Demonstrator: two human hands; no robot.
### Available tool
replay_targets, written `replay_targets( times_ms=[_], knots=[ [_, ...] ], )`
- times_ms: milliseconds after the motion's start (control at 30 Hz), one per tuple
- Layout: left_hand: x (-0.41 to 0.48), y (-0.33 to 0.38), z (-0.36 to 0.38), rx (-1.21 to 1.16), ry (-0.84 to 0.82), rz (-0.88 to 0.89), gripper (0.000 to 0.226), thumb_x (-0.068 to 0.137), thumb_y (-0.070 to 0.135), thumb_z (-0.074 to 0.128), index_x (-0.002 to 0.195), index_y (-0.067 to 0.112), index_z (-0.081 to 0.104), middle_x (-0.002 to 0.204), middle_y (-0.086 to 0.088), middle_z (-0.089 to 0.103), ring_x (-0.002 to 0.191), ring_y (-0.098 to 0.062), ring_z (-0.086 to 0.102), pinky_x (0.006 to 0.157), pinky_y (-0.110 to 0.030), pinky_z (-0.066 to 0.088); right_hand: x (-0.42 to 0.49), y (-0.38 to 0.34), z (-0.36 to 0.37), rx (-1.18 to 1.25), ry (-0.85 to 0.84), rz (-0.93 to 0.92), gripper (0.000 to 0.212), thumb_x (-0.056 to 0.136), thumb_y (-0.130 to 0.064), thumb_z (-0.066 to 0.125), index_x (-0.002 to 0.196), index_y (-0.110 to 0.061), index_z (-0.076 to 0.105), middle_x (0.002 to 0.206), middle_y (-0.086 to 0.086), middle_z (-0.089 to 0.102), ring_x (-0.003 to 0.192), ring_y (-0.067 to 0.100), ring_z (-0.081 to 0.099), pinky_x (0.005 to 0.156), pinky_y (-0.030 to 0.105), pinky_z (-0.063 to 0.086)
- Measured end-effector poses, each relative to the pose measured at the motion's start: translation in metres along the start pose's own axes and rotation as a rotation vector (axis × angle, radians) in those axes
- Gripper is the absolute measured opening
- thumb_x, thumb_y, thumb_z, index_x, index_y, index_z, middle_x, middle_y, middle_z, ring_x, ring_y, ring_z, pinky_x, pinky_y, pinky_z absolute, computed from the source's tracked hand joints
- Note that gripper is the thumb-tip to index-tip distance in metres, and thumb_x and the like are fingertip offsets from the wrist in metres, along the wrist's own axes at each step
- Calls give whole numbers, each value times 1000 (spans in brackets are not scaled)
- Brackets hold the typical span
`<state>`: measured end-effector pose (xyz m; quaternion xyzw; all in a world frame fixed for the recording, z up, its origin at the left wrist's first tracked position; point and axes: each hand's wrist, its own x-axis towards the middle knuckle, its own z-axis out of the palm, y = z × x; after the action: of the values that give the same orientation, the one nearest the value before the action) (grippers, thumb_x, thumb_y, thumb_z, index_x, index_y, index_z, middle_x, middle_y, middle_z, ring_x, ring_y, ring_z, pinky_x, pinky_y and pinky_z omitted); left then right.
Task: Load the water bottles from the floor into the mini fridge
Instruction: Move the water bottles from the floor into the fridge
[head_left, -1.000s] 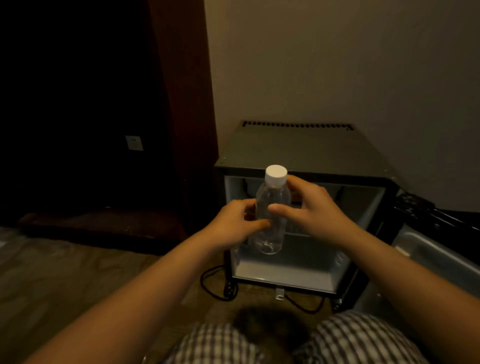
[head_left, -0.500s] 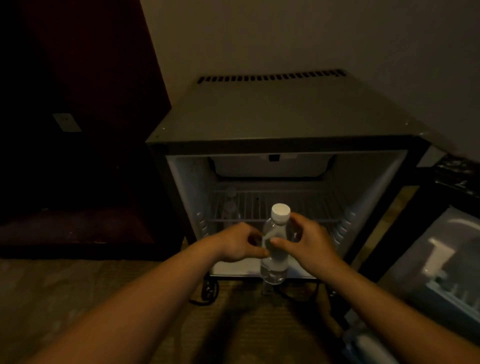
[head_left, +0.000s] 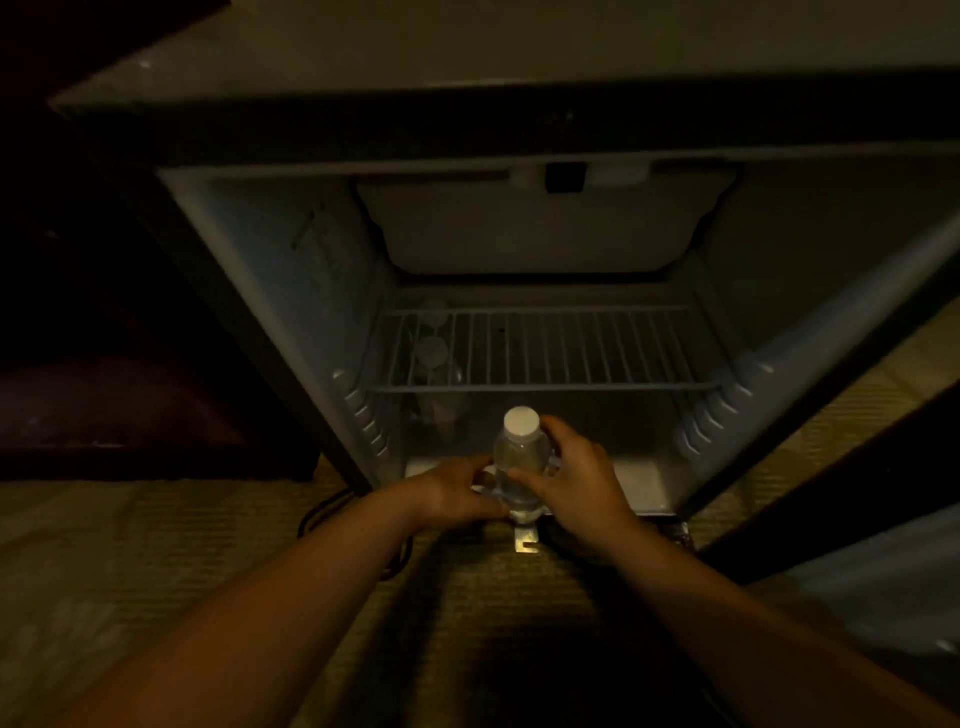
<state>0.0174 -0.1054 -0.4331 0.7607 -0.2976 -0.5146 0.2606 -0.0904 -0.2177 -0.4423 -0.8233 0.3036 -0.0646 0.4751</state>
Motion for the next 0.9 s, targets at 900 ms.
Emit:
replay_targets(
  times_ms=[900],
  knots=[
    [22, -16, 25, -319, 254, 71, 67, 90, -4, 49, 146, 16, 18, 144, 4, 36, 135, -18, 36, 97, -18, 35, 13, 42, 29, 529, -158, 129, 47, 86, -4, 60, 103, -46, 48, 108, -25, 55, 114, 2, 51, 98, 24, 40]
  ],
)
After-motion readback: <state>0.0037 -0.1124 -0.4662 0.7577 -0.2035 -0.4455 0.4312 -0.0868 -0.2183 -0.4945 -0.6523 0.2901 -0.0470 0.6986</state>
